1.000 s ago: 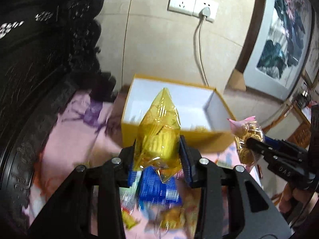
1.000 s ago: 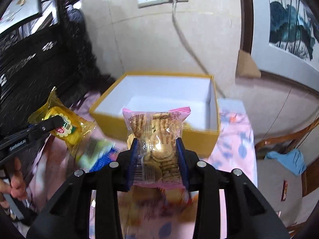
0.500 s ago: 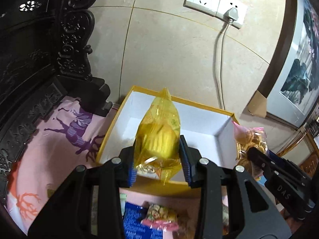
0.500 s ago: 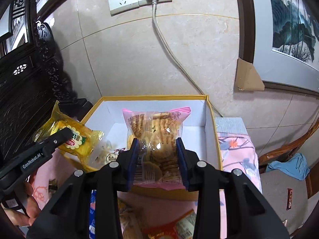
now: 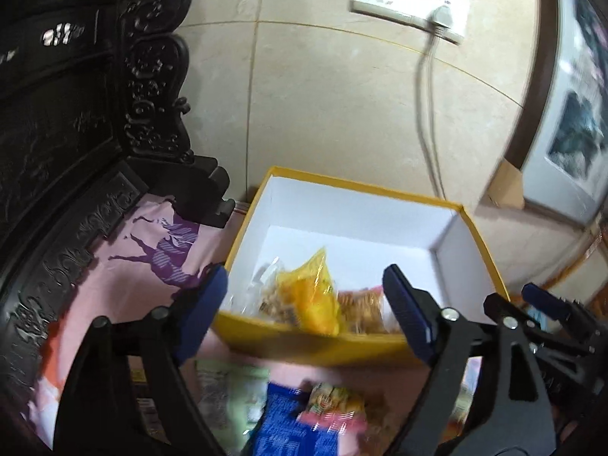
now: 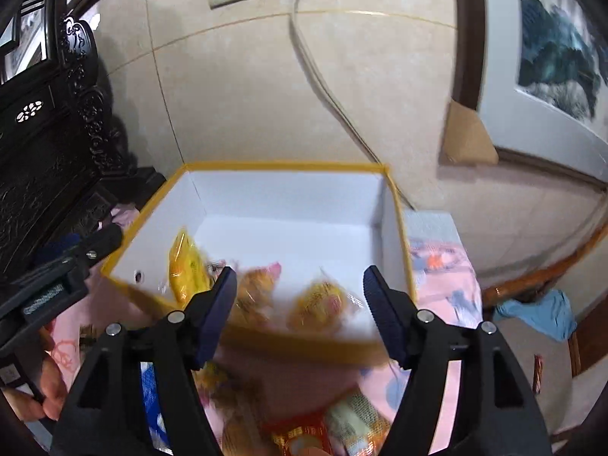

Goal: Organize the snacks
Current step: 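Carry both packs into the yellow box and release them, then grasp the round bun pack with left tool while right tool grasps grain bar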

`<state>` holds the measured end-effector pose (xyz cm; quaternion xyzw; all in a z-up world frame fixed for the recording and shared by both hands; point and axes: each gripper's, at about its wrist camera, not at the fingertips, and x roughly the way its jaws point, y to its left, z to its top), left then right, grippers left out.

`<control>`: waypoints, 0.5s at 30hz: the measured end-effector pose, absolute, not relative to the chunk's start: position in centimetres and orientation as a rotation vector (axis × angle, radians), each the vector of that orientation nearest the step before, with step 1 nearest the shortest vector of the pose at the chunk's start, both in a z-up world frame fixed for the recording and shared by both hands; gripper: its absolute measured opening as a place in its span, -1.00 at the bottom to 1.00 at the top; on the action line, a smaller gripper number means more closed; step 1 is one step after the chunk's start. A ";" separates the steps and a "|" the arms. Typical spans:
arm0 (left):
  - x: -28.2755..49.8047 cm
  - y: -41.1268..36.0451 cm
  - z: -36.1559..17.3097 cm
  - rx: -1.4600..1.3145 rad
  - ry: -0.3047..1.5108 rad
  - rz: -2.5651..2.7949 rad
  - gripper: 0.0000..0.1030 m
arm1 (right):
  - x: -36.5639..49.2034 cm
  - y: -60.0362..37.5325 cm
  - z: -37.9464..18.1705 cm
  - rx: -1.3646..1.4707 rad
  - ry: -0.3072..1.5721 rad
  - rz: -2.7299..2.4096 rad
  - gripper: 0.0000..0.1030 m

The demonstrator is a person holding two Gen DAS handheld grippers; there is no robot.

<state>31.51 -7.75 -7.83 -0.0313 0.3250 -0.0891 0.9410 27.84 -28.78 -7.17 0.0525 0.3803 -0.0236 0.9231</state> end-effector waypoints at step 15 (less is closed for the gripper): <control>19.1 -3.8 -13.1 0.083 0.837 -0.252 0.76 | 14.6 -23.5 -14.3 0.207 1.028 0.213 0.36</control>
